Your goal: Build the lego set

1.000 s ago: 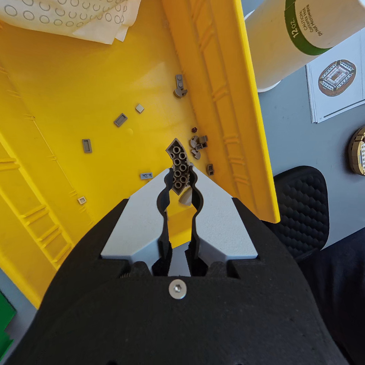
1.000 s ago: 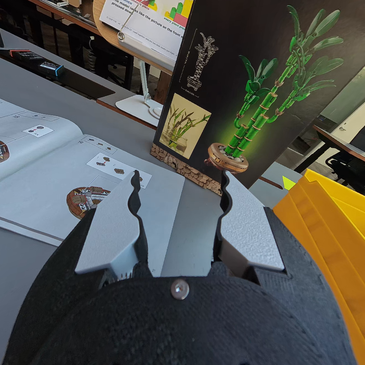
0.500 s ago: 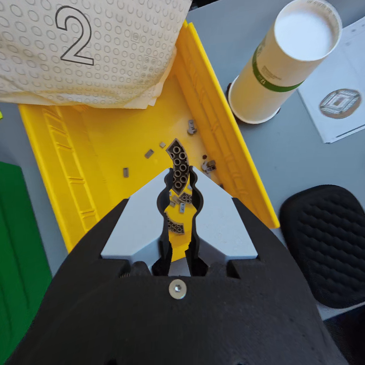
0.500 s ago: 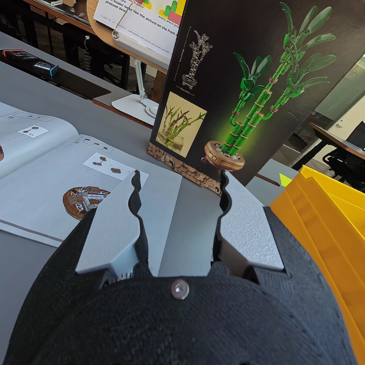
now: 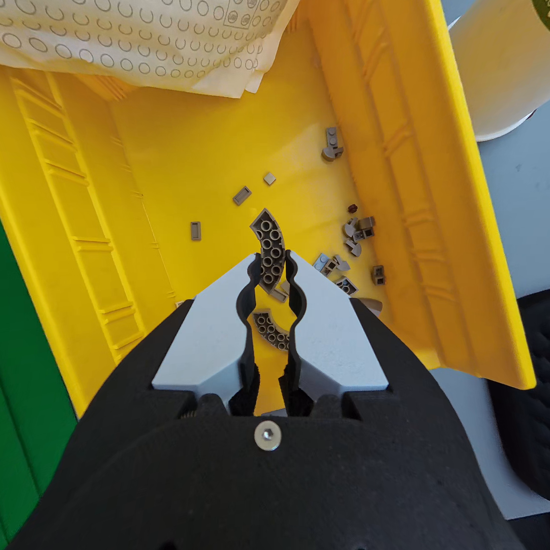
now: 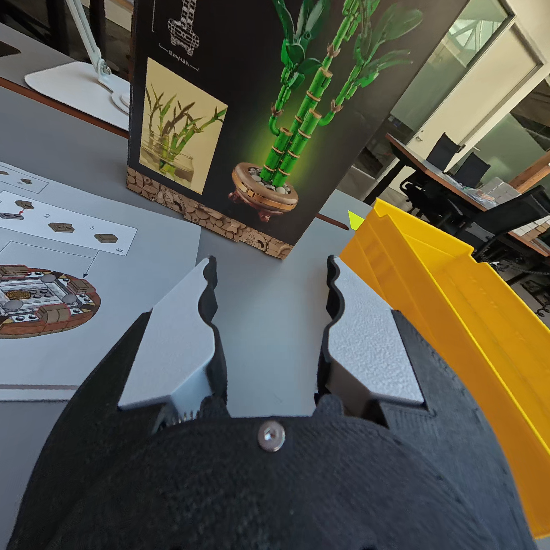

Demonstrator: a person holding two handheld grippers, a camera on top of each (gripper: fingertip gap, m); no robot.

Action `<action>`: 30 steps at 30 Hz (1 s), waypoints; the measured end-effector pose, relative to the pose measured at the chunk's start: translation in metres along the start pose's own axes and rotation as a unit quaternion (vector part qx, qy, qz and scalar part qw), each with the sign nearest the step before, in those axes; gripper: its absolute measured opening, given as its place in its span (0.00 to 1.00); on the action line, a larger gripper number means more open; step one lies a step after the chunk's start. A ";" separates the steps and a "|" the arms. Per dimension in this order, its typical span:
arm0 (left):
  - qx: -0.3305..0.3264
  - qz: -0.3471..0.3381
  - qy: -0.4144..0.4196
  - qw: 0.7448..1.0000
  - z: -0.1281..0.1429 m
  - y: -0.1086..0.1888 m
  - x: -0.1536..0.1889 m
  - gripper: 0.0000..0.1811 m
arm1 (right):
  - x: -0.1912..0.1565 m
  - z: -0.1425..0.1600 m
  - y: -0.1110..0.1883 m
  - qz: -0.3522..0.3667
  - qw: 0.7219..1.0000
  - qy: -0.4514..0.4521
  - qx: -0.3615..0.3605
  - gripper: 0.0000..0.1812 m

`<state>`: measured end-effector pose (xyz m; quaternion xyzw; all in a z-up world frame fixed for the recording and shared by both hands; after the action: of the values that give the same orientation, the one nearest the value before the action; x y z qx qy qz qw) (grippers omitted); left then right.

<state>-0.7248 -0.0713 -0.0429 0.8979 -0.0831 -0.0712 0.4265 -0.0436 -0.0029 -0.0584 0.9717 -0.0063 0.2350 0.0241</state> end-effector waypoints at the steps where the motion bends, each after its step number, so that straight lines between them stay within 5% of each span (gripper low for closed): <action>1: -0.004 -0.001 -0.002 1.000 0.000 -0.001 0.000 0.08 | 0.000 0.002 -0.001 0.000 1.000 -0.004 -0.007 0.41; 17: -0.046 -0.073 -0.093 0.992 -0.009 0.001 0.005 0.08 | 0.003 0.015 -0.007 -0.017 0.997 -0.056 -0.046 0.41; 28: 0.041 0.133 0.098 0.985 -0.018 0.011 0.016 0.08 | 0.002 0.017 -0.007 -0.033 0.996 -0.075 -0.046 0.41; 30: 0.042 0.118 0.096 0.987 -0.016 0.013 0.014 0.08 | 0.001 0.016 -0.007 -0.036 0.995 -0.078 -0.043 0.41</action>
<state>-0.7095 -0.0702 -0.0237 0.9017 -0.1500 0.0697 0.3994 -0.0352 0.0031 -0.0724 0.9847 0.0166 0.1569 0.0738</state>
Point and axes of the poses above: each gripper's, where its closed fingertips meet, y back along the fingers, z out of its underside, x = y × z across the jaws, the point moved 8 cm from there along y, back along the fingers, and after that the axes turned 10 degrees about x, right-handed, at the moved point
